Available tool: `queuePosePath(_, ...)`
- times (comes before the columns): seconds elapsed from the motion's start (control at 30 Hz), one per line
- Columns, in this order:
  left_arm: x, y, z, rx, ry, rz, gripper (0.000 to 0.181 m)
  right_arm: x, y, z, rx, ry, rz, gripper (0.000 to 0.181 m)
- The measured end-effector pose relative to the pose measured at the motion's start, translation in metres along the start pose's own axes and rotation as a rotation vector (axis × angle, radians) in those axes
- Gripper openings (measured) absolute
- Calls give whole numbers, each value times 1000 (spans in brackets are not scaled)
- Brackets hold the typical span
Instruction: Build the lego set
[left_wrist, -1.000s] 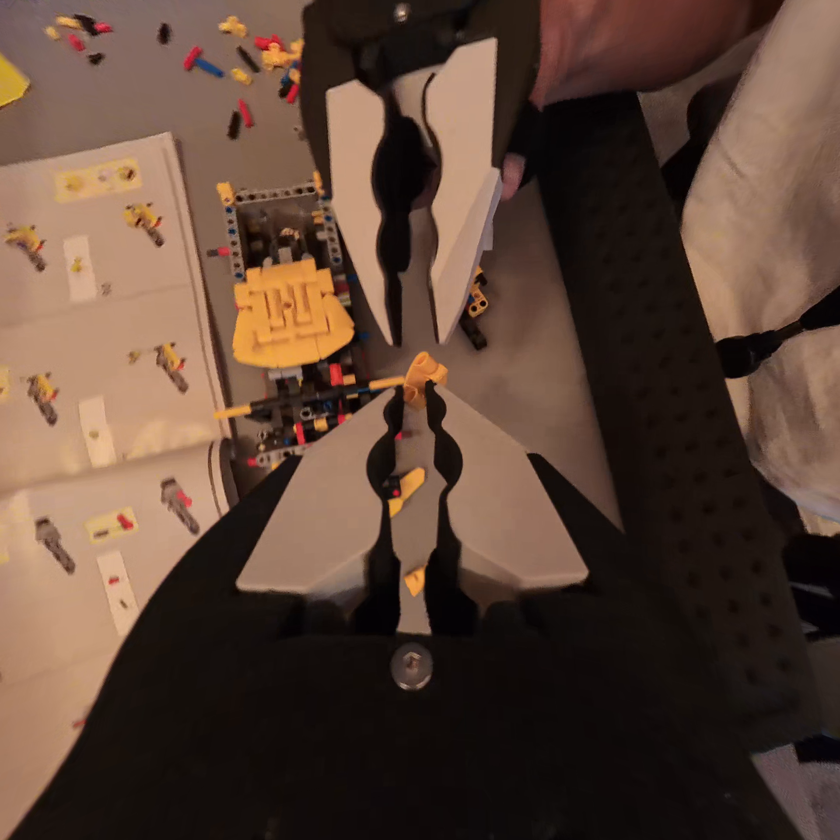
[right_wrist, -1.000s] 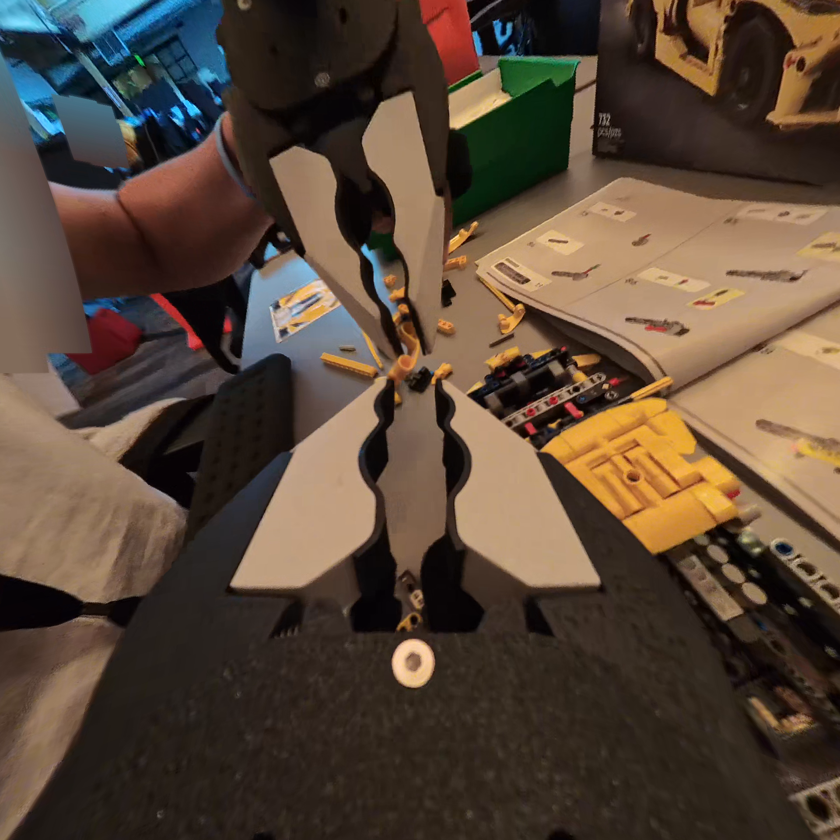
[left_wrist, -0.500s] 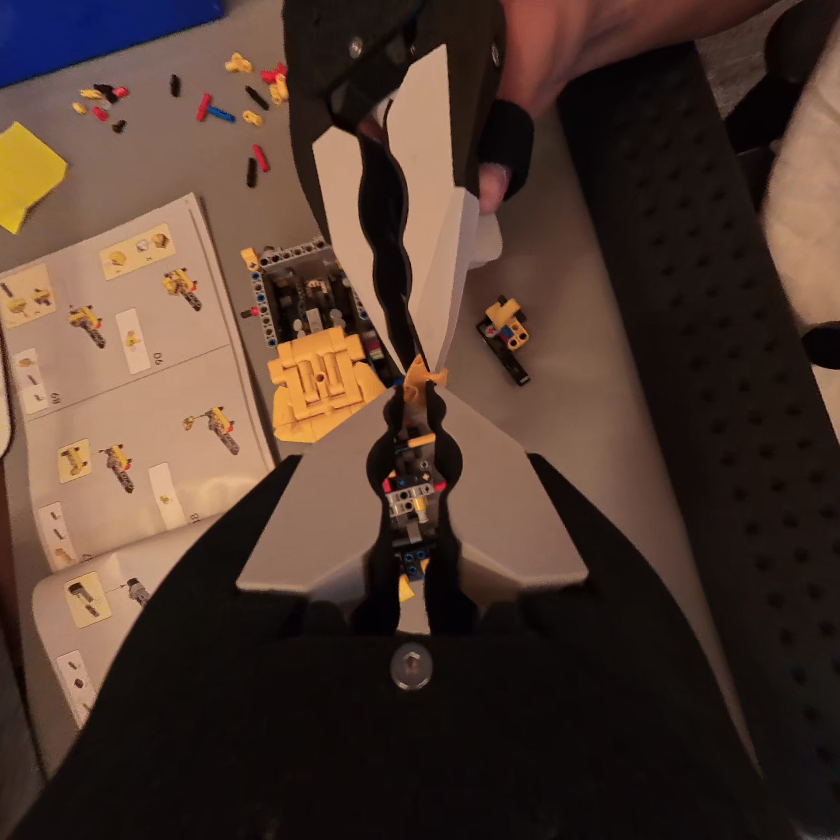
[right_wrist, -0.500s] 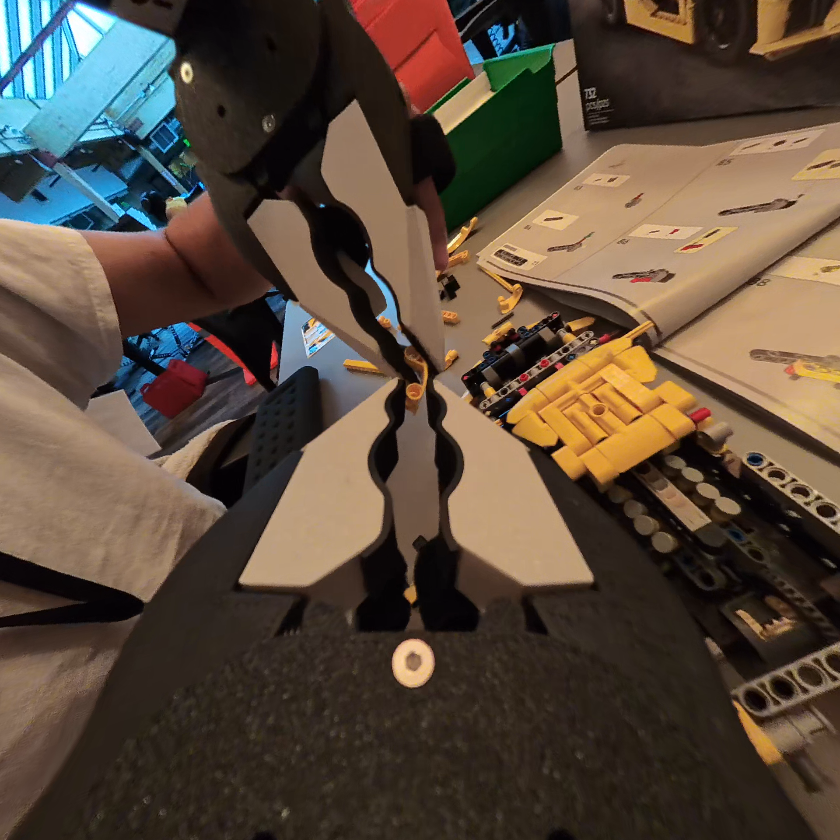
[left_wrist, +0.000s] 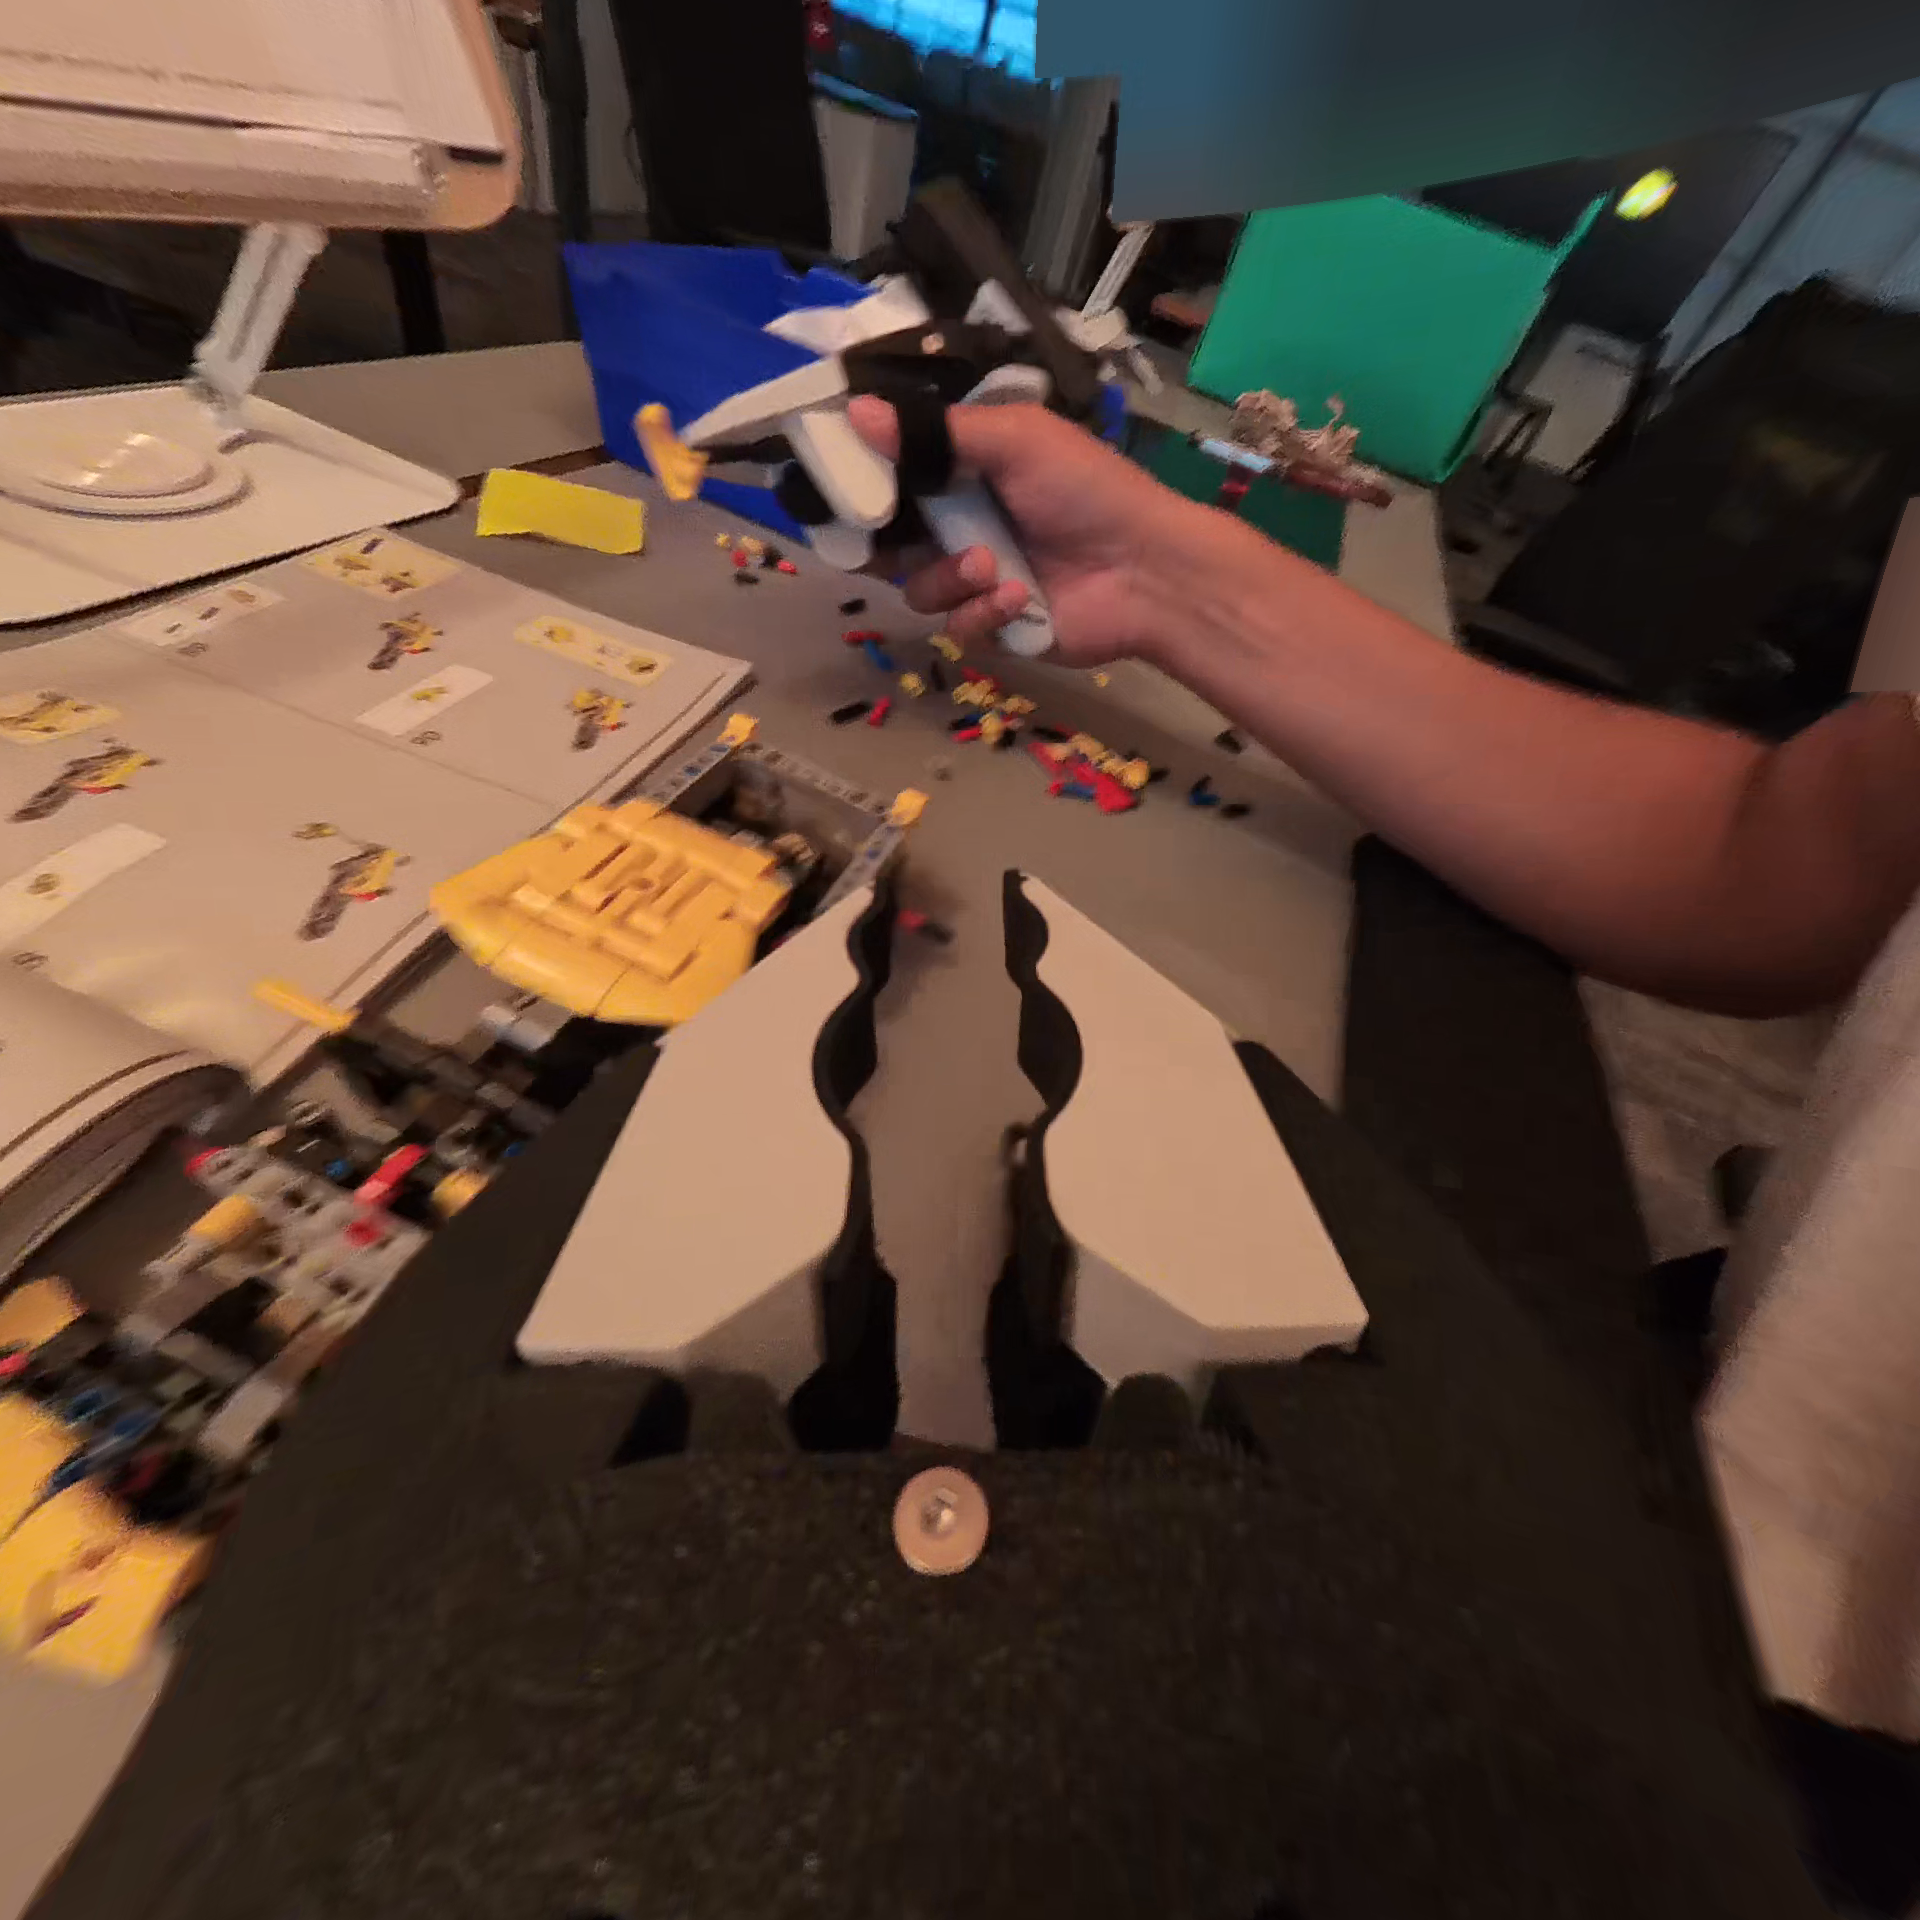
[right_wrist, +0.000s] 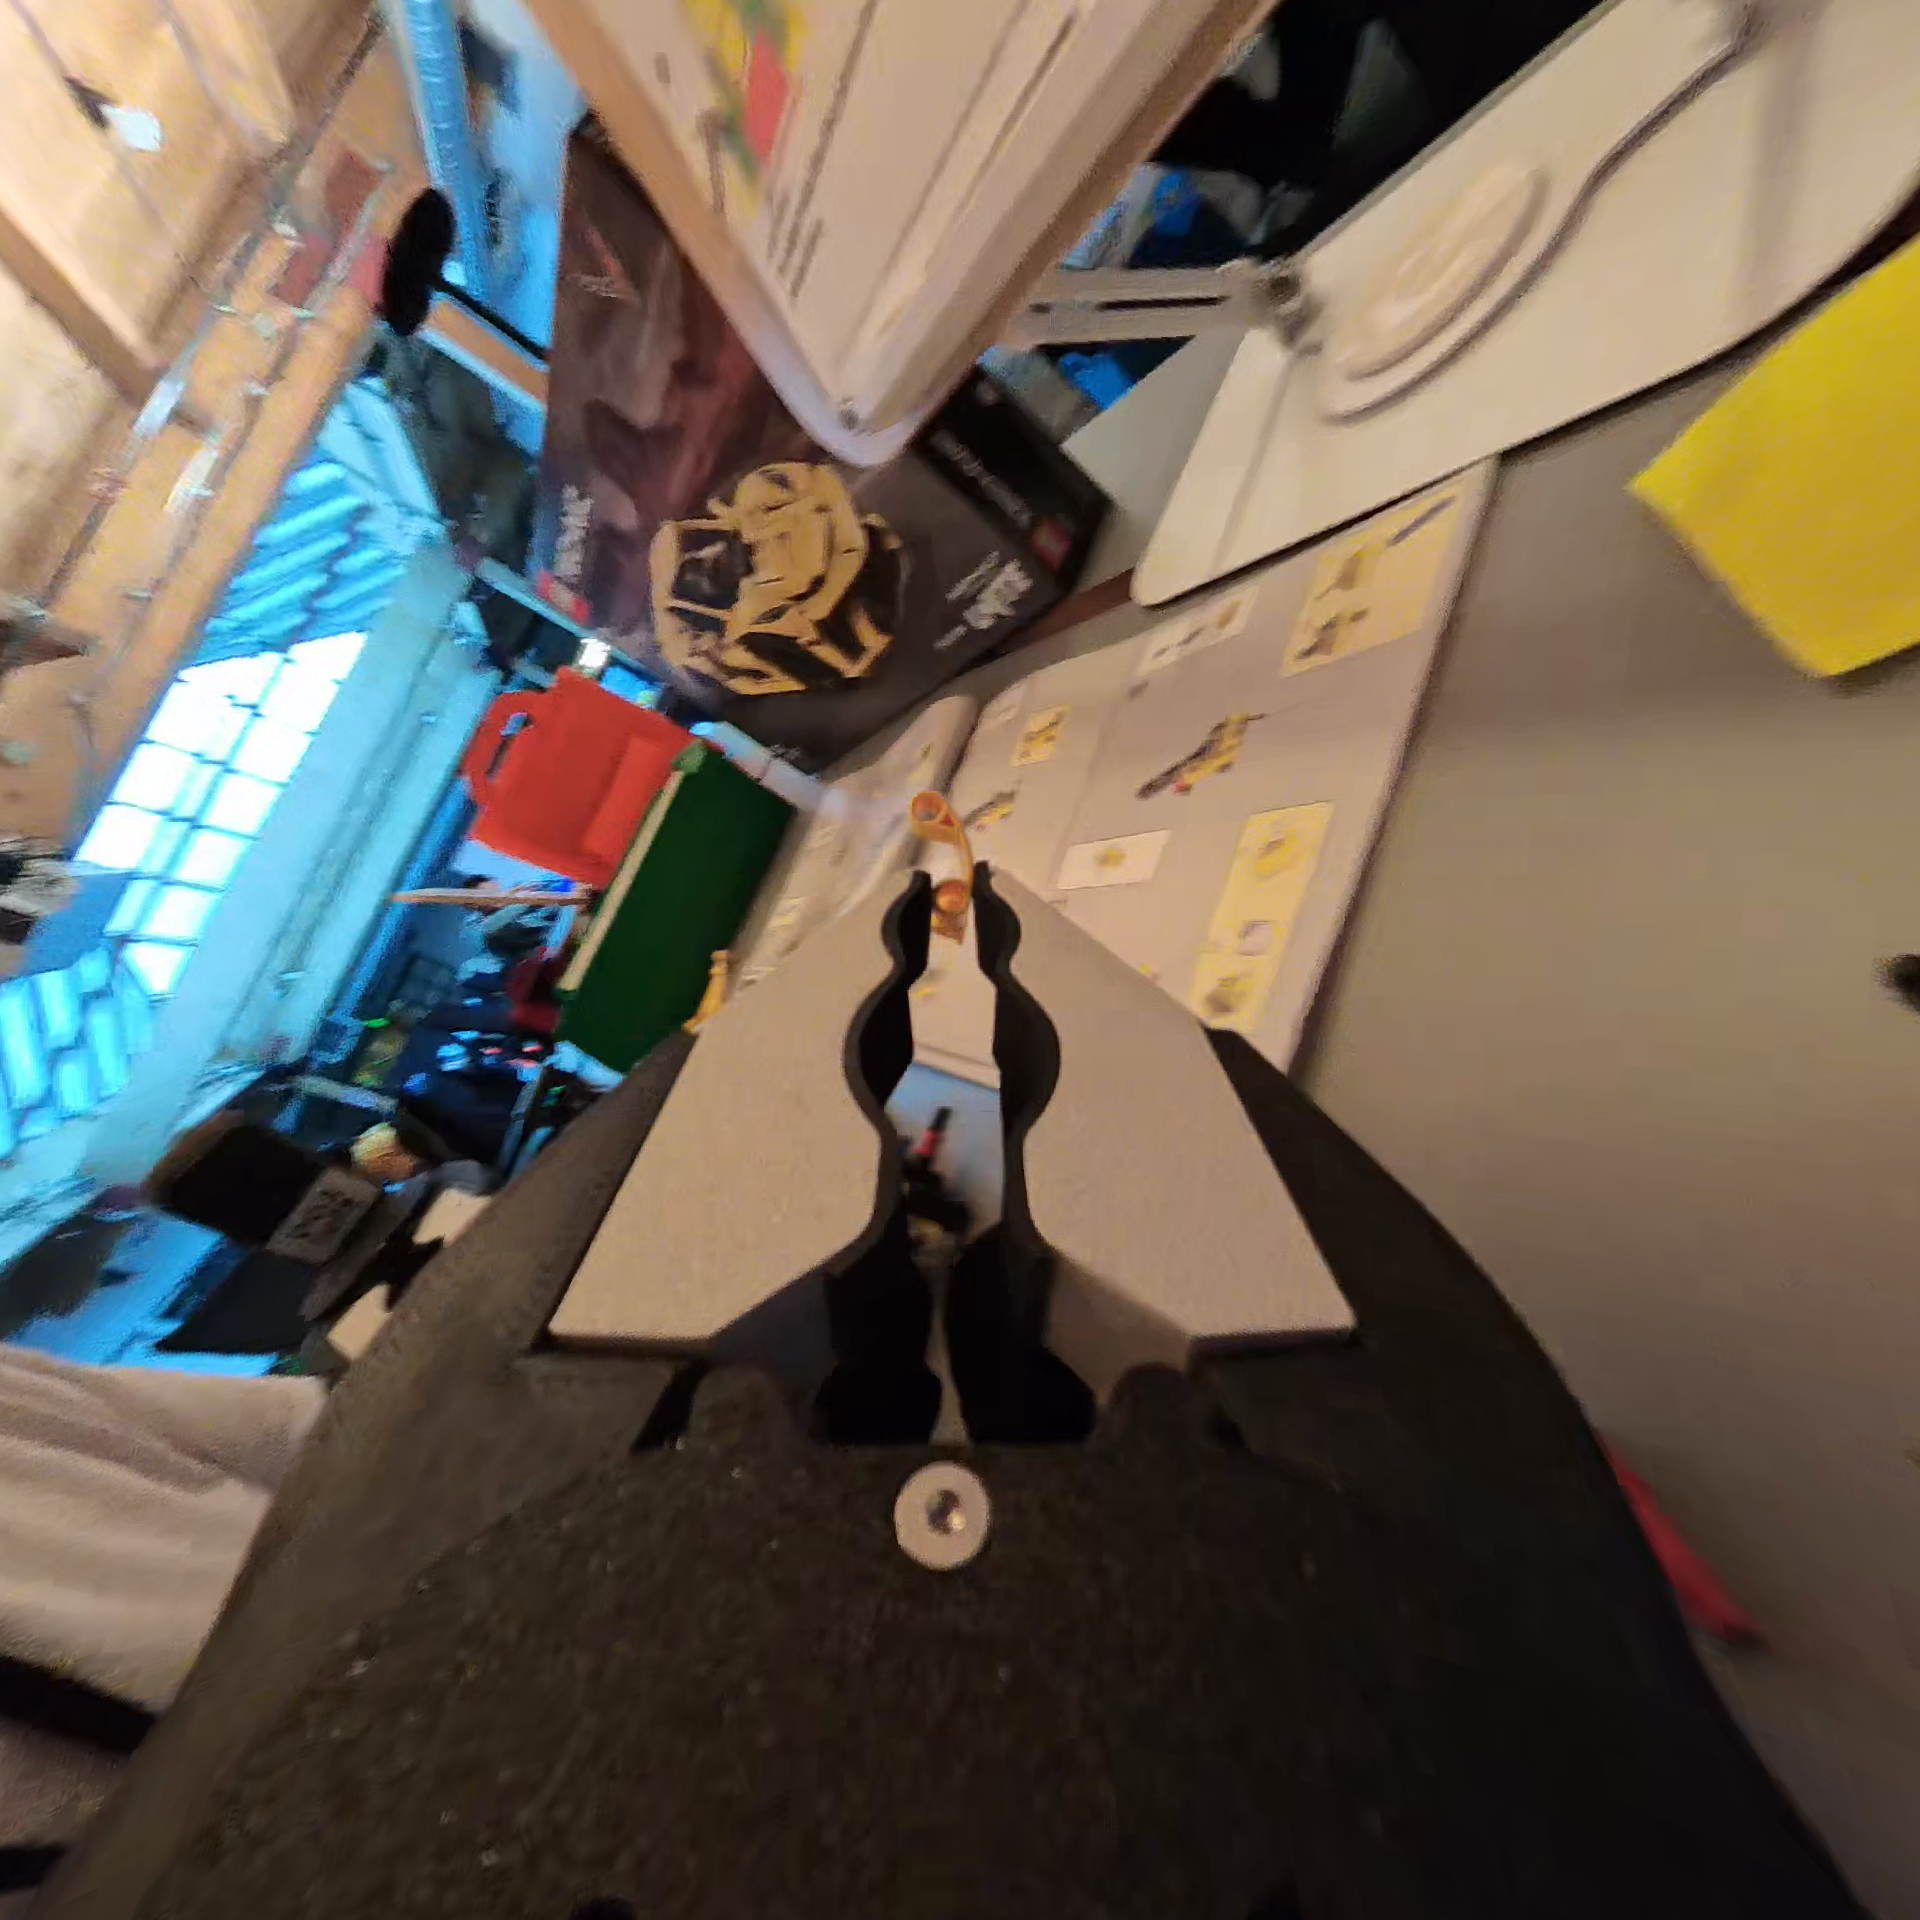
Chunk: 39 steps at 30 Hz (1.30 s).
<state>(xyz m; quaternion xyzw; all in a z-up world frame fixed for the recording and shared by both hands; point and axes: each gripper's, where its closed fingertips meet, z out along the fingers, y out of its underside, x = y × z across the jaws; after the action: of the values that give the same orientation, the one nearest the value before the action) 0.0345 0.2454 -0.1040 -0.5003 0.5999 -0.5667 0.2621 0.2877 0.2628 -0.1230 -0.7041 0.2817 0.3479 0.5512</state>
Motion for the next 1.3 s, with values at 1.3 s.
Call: queuePosePath(1.3,-94,5,-51,21,-224,-84,20,7,20,0,-222,475,-584,7)
